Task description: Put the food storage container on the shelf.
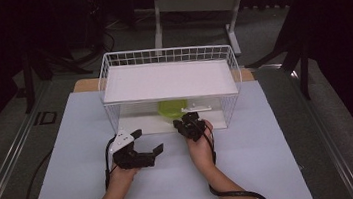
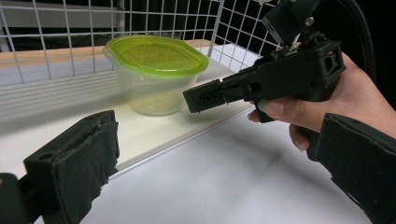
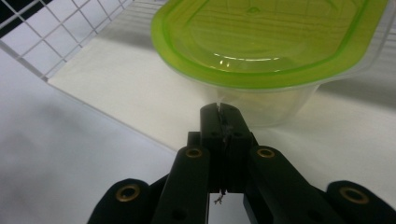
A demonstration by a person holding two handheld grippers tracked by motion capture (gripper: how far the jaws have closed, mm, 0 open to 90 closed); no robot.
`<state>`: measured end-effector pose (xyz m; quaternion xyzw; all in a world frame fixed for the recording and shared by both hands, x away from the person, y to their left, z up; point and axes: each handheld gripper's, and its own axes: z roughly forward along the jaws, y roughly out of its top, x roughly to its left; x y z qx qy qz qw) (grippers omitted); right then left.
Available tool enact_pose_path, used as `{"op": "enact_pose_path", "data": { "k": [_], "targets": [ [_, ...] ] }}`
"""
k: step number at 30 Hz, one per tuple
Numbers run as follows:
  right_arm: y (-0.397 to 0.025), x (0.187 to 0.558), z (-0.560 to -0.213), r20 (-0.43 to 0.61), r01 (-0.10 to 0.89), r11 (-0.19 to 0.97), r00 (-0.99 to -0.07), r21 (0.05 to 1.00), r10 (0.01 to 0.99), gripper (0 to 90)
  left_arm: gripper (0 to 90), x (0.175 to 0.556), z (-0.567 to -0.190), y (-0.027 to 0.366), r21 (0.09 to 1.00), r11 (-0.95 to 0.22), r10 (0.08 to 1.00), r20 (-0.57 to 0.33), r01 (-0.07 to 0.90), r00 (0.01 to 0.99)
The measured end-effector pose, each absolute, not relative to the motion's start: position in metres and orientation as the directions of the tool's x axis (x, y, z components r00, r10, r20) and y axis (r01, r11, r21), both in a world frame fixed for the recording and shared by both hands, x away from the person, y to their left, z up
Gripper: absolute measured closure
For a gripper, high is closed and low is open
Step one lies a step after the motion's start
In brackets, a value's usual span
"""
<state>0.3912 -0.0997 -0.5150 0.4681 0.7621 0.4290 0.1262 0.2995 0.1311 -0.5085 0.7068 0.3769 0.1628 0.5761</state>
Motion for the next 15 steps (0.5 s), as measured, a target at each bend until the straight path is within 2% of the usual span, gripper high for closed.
{"op": "enact_pose_path", "data": {
  "k": [3,6,11,15],
  "targets": [
    [-0.100,0.388,-0.513,0.207,0.600,0.198,-0.537,0.775,0.818,88.9,0.6,0.299,-0.508,0.131,0.937,-0.056,0.718,-0.201,0.343,0.666],
    [-0.103,0.376,-0.509,0.202,0.589,0.215,-0.560,0.779,0.803,85.0,0.6,0.299,-0.506,0.131,0.936,-0.050,0.706,-0.213,0.348,0.675],
    [-0.109,0.362,-0.502,0.196,0.562,0.231,-0.597,0.794,0.778,64.4,0.6,0.297,-0.505,0.127,0.933,-0.079,0.678,-0.208,0.351,0.705],
    [-0.118,0.355,-0.499,0.217,0.552,0.216,-0.614,0.806,0.759,53.9,0.6,0.296,-0.503,0.124,0.932,-0.099,0.676,-0.194,0.348,0.711]
  ]
}}
